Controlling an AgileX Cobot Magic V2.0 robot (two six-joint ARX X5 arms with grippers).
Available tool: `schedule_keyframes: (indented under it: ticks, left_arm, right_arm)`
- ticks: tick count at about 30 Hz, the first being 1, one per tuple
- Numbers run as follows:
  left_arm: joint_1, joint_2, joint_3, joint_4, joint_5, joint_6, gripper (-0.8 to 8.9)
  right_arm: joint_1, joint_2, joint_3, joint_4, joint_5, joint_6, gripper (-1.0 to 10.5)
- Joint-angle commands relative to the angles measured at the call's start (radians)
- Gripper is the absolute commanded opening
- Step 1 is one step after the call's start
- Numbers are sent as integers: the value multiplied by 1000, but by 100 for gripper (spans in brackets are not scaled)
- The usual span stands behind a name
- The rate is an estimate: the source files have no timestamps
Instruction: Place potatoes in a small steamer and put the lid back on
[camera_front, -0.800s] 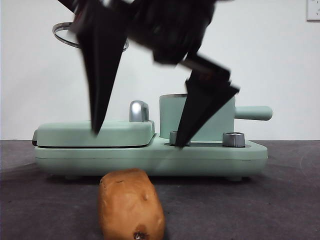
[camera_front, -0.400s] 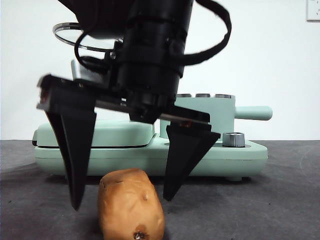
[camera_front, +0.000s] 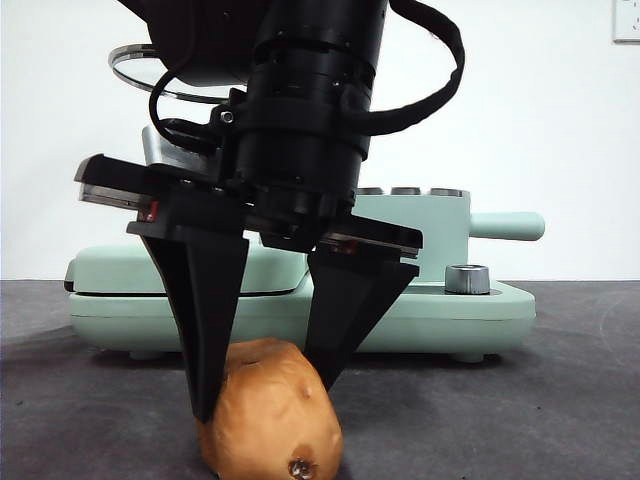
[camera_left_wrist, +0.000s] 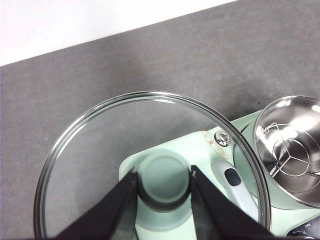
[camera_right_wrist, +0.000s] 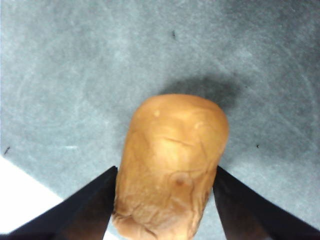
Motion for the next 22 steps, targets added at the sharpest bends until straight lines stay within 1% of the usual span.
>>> schedule_keyframes:
  ticks: [1, 6, 10, 14, 18, 22]
  left_arm:
    - [-3, 2, 40, 26, 4, 10, 22]
    - [-3, 2, 40, 26, 4, 10, 22]
    - [-3, 2, 40, 26, 4, 10, 22]
    - [-3, 2, 40, 26, 4, 10, 22]
    - [-3, 2, 40, 26, 4, 10, 22]
    - [-3, 2, 40, 26, 4, 10, 22]
  right_arm:
    - [13, 21, 26, -2, 4, -5, 274]
    - [3, 18, 100, -82, 13, -13, 273]
    - [-10, 7, 188, -175, 71, -45, 254]
    - [-32, 4, 297, -293, 113, -82, 187]
    - [-55, 0, 404, -382, 147, -111, 186]
    - [-93, -2, 526, -457, 221, -152, 186]
